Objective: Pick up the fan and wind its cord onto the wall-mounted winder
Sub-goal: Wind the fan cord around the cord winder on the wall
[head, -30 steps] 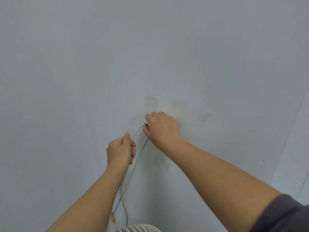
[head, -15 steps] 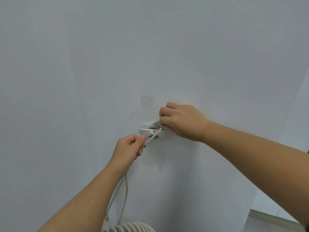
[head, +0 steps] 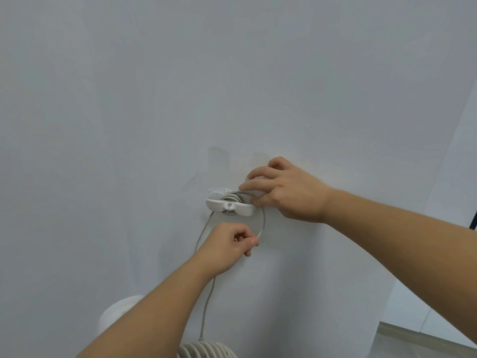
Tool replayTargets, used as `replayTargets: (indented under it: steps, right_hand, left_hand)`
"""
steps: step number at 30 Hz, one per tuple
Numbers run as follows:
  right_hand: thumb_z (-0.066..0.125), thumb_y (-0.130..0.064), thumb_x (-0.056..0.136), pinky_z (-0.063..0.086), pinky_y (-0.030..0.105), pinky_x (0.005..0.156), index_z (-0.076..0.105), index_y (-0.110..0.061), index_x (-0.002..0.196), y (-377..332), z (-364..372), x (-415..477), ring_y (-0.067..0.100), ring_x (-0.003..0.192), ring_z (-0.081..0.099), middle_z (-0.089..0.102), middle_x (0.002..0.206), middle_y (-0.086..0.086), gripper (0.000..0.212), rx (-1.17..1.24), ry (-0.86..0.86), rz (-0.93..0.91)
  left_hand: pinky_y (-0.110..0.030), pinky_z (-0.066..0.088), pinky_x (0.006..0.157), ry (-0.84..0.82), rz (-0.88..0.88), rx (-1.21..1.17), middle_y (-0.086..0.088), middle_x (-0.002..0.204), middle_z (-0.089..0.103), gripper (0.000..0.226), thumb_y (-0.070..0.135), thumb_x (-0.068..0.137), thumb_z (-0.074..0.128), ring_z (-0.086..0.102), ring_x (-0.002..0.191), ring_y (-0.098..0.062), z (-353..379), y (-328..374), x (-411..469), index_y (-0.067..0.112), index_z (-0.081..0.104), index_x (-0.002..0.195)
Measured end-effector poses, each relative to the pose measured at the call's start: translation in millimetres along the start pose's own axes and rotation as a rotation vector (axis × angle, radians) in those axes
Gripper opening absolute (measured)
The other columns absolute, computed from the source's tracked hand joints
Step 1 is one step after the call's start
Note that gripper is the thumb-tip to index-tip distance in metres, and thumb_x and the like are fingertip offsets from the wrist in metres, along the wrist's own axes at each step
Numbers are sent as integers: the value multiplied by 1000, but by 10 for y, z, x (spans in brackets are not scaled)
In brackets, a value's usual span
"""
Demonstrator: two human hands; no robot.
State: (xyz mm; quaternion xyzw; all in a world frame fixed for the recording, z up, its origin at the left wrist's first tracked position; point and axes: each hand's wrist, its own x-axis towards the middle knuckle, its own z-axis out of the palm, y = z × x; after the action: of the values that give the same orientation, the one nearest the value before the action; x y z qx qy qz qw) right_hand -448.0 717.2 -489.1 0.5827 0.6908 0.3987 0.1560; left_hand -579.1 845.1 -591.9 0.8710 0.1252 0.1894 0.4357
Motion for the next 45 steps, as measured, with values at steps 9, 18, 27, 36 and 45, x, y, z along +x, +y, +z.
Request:
replayTargets:
  steps: [9, 18, 27, 36, 45]
  right_hand:
    - [63, -3, 70, 36, 39, 94, 77, -32, 82, -146, 35, 1, 20, 114, 58, 67, 117, -9, 34, 143, 91, 143]
    - [58, 3, 71, 28, 33, 92, 70, -16, 102, -387, 72, 42, 23, 105, 61, 68, 107, -3, 39, 179, 104, 310]
    - [44, -23, 92, 25, 34, 78, 55, -34, 128, -567, -86, 577, 21, 102, 47, 51, 116, -2, 39, 311, -115, 476]
    - [48, -14, 88, 21, 31, 80, 61, -44, 120, -469, -192, 703, 21, 107, 43, 50, 116, -1, 46, 542, -299, 503]
    - [50, -16, 89, 20, 31, 79, 62, -45, 119, -484, -202, 719, 19, 103, 42, 46, 105, -4, 44, 567, -288, 517]
  left_hand:
    - [-29, 51, 67, -16, -166, 306, 4, 66, 67, 17, 23, 86, 62, 58, 62, -9, 4, -119, 82, 18, 63, 70]
    - [-34, 56, 76, 48, -370, 353, -6, 84, 73, 18, 23, 86, 63, 66, 78, -23, -213, -221, 53, 17, 62, 69]
    - [-21, 37, 47, 132, -561, 16, -7, 64, 53, 28, 27, 89, 62, 43, 48, -21, -403, -262, -46, 6, 66, 72]
    - [-33, 49, 70, 494, -457, 119, -3, 77, 63, 26, 34, 91, 55, 58, 74, -25, -499, -305, 27, 12, 65, 80]
    - [-34, 45, 64, 753, -227, 28, 5, 70, 57, 22, 31, 93, 54, 54, 69, -22, -470, -130, 114, 15, 59, 79]
